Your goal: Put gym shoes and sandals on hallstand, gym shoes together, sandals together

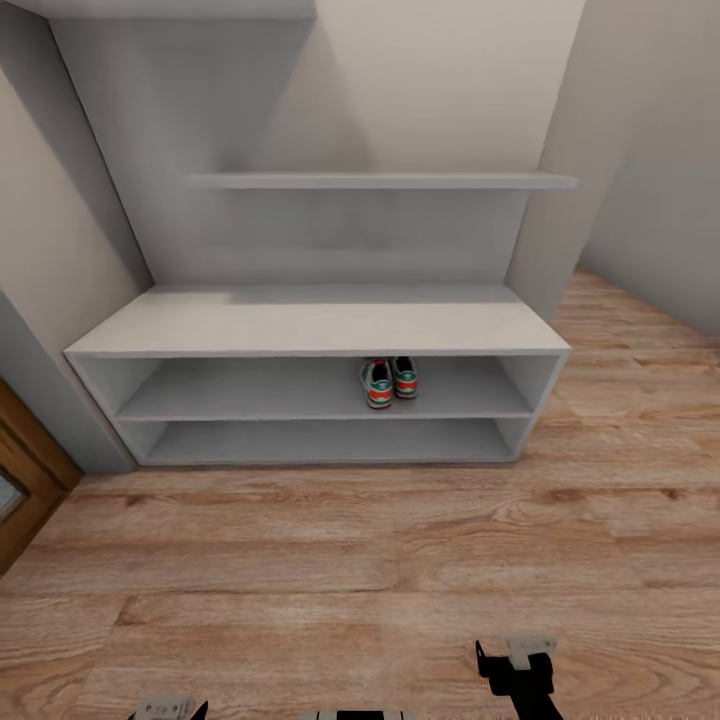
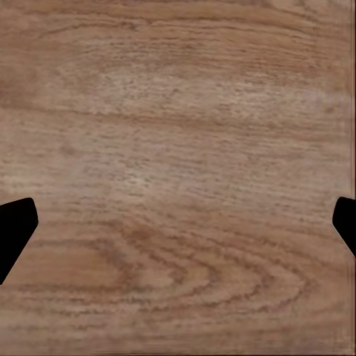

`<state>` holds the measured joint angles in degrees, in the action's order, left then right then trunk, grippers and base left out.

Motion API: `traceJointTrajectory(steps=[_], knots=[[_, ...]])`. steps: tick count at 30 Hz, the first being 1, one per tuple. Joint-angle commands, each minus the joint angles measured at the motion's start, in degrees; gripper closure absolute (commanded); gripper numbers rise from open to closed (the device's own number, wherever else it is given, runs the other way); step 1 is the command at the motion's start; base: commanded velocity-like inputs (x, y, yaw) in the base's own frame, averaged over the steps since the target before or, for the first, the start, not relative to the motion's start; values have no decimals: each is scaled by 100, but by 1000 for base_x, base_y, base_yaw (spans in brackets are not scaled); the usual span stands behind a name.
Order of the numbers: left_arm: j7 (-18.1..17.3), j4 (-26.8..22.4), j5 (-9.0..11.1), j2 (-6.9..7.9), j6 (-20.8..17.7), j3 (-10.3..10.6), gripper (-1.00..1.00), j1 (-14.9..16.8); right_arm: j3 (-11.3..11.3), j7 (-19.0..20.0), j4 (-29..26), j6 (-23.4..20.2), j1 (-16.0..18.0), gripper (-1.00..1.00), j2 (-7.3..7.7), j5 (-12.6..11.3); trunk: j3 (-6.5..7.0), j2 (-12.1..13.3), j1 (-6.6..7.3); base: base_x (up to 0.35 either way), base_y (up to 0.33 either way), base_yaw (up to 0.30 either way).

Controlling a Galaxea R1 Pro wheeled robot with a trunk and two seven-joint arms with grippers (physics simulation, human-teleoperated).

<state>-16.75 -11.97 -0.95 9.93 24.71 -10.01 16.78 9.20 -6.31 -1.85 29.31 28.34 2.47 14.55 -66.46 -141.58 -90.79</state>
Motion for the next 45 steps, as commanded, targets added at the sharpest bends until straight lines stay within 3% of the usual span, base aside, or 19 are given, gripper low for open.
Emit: traceJointTrajectory(steps=[1, 5, 11, 45], knots=[[-46, 3, -10, -1, 10, -65, -100, 2, 37, -25, 9, 17, 5, -100, -1, -31, -4, -2, 1, 0, 0, -261], [-46, 5, -10, -2, 17, -115, -100, 1, 33, -18, 9, 20, 5, -100, 5, -330, -4, -2, 1, 0, 0, -277], [-52, 5, -16, -7, 20, -137, -100, 1, 29, -8, 15, 22, 5, -100, 7, -499, -4, -2, 1, 0, 0, -292], [-65, 2, -26, -1, 24, -141, -100, 1, 24, -10, 18, 14, 5, -100, 150, -567, -4, -2, 1, 0, 0, -296]])
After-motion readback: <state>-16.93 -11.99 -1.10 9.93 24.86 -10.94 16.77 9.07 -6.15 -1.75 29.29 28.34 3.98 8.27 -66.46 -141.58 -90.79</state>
